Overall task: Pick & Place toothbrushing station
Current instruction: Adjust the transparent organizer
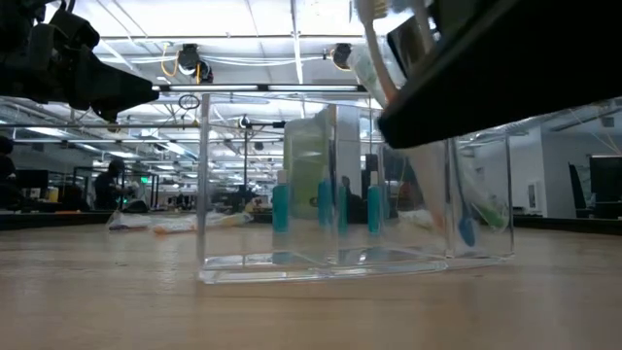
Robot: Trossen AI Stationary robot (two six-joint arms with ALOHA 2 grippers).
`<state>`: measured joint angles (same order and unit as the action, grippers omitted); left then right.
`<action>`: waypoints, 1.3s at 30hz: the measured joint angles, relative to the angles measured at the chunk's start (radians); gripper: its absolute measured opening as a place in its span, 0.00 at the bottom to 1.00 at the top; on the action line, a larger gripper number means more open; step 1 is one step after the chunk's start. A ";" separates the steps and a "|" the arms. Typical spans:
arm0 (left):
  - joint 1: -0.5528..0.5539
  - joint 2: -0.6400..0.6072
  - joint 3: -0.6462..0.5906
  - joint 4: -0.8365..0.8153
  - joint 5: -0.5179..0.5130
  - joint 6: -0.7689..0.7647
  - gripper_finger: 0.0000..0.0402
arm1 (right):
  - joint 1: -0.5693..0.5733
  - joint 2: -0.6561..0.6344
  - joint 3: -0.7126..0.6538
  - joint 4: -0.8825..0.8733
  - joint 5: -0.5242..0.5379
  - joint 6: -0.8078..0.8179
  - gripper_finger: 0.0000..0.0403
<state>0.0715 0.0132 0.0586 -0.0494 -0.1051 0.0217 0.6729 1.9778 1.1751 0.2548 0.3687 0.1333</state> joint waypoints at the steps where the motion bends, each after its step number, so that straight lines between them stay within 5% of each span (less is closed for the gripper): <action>1: 0.000 0.000 0.000 0.000 0.000 0.000 0.41 | -0.006 0.000 0.000 -0.004 0.001 -0.001 0.00; 15: 0.000 0.000 0.000 0.000 0.000 0.000 0.41 | -0.059 0.000 0.000 -0.040 0.220 0.002 0.00; 29: 0.000 0.000 0.000 0.000 0.000 0.000 0.41 | 0.041 -0.140 -0.001 0.066 0.170 -0.281 0.00; 36: 0.000 0.000 0.000 0.000 0.000 0.000 0.41 | 0.056 -0.351 -0.054 -0.293 0.511 -0.172 0.00; 39: 0.000 0.000 0.000 0.000 0.000 0.000 0.41 | 0.016 -0.458 -0.172 -0.290 0.547 -0.098 0.00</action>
<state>0.0715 0.0132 0.0587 -0.0494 -0.1051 0.0217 0.6888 1.5202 1.0034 -0.0349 0.9159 0.0356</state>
